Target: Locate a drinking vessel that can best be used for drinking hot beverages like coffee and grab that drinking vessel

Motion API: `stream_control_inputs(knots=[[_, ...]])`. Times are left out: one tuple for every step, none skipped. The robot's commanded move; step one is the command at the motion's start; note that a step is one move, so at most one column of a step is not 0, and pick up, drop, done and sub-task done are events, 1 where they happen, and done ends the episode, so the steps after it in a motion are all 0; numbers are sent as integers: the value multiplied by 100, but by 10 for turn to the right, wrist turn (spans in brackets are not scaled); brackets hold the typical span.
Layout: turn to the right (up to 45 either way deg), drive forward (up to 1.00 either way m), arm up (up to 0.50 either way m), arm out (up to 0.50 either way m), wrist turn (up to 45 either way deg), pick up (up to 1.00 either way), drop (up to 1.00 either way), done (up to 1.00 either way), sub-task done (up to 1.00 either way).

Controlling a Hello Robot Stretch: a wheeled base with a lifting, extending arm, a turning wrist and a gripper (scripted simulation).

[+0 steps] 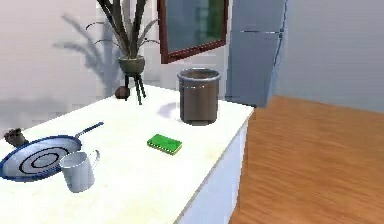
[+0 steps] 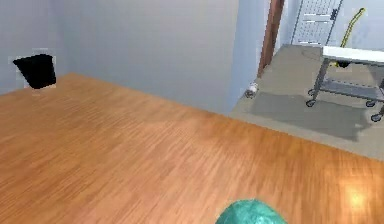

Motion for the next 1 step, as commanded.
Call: stream_control_inputs(knots=[[-450,0,0,0,0,0,0,0,0]])
